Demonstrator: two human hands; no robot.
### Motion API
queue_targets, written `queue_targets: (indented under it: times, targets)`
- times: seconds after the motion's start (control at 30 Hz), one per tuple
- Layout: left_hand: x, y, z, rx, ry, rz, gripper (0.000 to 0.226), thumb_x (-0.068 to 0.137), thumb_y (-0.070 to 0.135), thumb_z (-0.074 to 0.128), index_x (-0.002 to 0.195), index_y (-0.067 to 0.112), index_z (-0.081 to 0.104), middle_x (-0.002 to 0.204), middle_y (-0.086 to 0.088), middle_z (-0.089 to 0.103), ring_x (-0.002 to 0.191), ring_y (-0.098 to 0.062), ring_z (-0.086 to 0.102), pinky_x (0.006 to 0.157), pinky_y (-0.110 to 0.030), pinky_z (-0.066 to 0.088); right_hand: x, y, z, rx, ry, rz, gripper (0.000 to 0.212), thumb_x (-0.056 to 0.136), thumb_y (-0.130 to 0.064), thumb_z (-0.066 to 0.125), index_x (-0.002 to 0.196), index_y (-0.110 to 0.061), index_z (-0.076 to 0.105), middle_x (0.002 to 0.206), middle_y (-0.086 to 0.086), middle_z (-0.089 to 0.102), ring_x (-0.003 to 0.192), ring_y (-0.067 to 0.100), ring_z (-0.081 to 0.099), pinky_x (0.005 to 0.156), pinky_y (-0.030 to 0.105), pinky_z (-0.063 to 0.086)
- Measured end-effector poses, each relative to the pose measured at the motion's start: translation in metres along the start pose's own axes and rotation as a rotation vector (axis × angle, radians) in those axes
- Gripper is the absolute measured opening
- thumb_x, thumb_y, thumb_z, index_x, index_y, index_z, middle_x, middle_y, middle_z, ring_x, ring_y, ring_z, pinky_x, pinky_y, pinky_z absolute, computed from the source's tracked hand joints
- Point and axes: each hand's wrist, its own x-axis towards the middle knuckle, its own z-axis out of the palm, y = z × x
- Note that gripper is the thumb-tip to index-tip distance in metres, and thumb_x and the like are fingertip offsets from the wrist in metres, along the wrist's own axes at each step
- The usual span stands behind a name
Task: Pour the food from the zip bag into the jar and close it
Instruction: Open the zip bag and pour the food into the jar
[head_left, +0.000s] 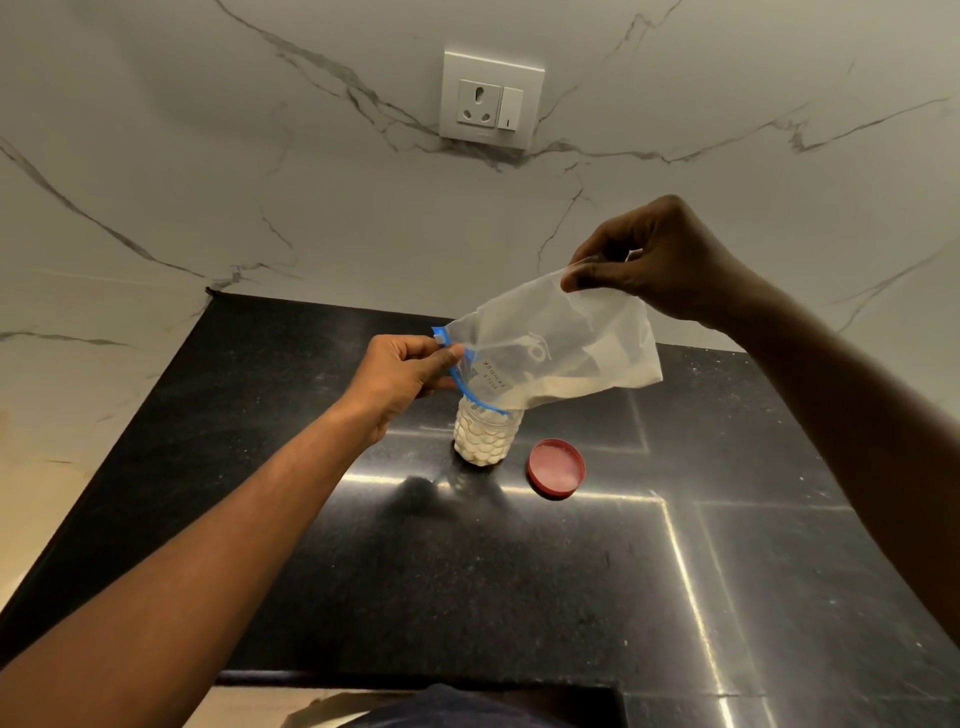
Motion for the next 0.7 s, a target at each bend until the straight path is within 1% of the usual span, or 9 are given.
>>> queue_targets:
  times: [0.1,0.17,0.27,0.37,0.47,0.57,0.6,0.63,0.7]
  targets:
    - [-0.001,0.001,-0.001,-0.006,0.008,-0.007,0.01,0.095,0.027,0.077,0.1,0.02,0.082,0.093,0.008,0.084,0.081,-0.008,0.081,0.058,-0.009,0.055,0.001,0.001,0.001,-0.003,0.008,0.001,0.029,0.081,-0.037,0.08,0.093,-0.012,0.081,0.089,0.004,0.079,0.078,0.017,0.075,0.069,0.026,0.063]
    - [-0.001,0.002,-0.002,0.001,0.008,-0.009,0.008,0.096,0.027,0.077,0.098,0.021,0.082,0.093,0.008,0.084,0.081,-0.008,0.082,0.057,-0.009,0.055,0.003,0.003,0.002,-0.033,0.03,0.005,0.025,0.083,-0.032,0.082,0.094,-0.01,0.081,0.089,0.008,0.079,0.079,0.023,0.075,0.07,0.031,0.064]
    - [-0.003,-0.001,-0.001,0.019,0.013,-0.012,0.007,0.096,0.027,0.076,0.097,0.022,0.081,0.09,0.012,0.084,0.079,-0.006,0.081,0.055,-0.009,0.054,0.002,0.002,0.005,-0.043,0.003,0.012,0.021,0.084,-0.025,0.084,0.094,-0.007,0.082,0.088,0.009,0.079,0.08,0.028,0.075,0.071,0.038,0.064]
    - [-0.002,-0.001,-0.003,0.006,0.018,-0.012,0.006,0.097,0.024,0.075,0.096,0.022,0.081,0.09,0.012,0.084,0.079,-0.006,0.081,0.057,-0.01,0.056,0.002,0.003,0.004,-0.041,0.026,0.006,0.021,0.084,-0.023,0.084,0.095,-0.006,0.081,0.088,0.01,0.079,0.08,0.028,0.075,0.072,0.034,0.064]
    - [-0.001,-0.001,-0.002,-0.074,0.021,-0.025,0.006,0.096,0.02,0.076,0.097,0.016,0.081,0.094,0.006,0.085,0.08,-0.009,0.082,0.061,-0.011,0.057,0.002,0.001,0.002,-0.012,0.013,0.007,0.021,0.083,-0.026,0.083,0.094,-0.007,0.081,0.088,0.007,0.078,0.08,0.024,0.075,0.07,0.026,0.064]
    - [0.0,-0.001,-0.002,-0.038,0.057,-0.032,0.008,0.093,0.025,0.079,0.093,0.017,0.079,0.093,0.001,0.085,0.078,-0.008,0.081,0.057,-0.009,0.055,0.006,-0.001,0.004,-0.004,-0.012,-0.008,0.018,0.083,-0.026,0.083,0.094,-0.012,0.079,0.089,0.003,0.078,0.081,0.02,0.075,0.071,0.022,0.062]
    - [-0.001,-0.001,-0.003,-0.009,0.078,-0.027,0.014,0.09,0.027,0.082,0.096,0.016,0.076,0.095,-0.003,0.084,0.078,-0.007,0.081,0.056,-0.01,0.055,0.008,-0.002,0.006,-0.003,-0.031,-0.007,0.017,0.083,-0.024,0.084,0.094,-0.013,0.08,0.089,0.003,0.078,0.081,0.02,0.075,0.071,0.021,0.062]
    - [0.0,0.0,-0.005,0.038,0.104,-0.02,0.027,0.087,0.031,0.085,0.104,0.015,0.071,0.099,-0.005,0.081,0.079,-0.008,0.08,0.056,-0.012,0.056,0.009,-0.002,0.008,-0.01,-0.042,-0.005,0.016,0.083,-0.024,0.085,0.093,-0.013,0.08,0.089,0.005,0.079,0.082,0.022,0.076,0.071,0.023,0.062]
    - [0.0,0.004,-0.009,0.182,0.165,-0.004,0.063,0.079,0.043,0.091,0.126,0.02,0.054,0.111,0.002,0.069,0.089,-0.012,0.073,0.066,-0.021,0.055,0.011,-0.001,0.012,-0.041,-0.049,0.001,0.015,0.082,-0.024,0.086,0.092,-0.014,0.08,0.088,0.007,0.079,0.082,0.024,0.076,0.072,0.03,0.063]
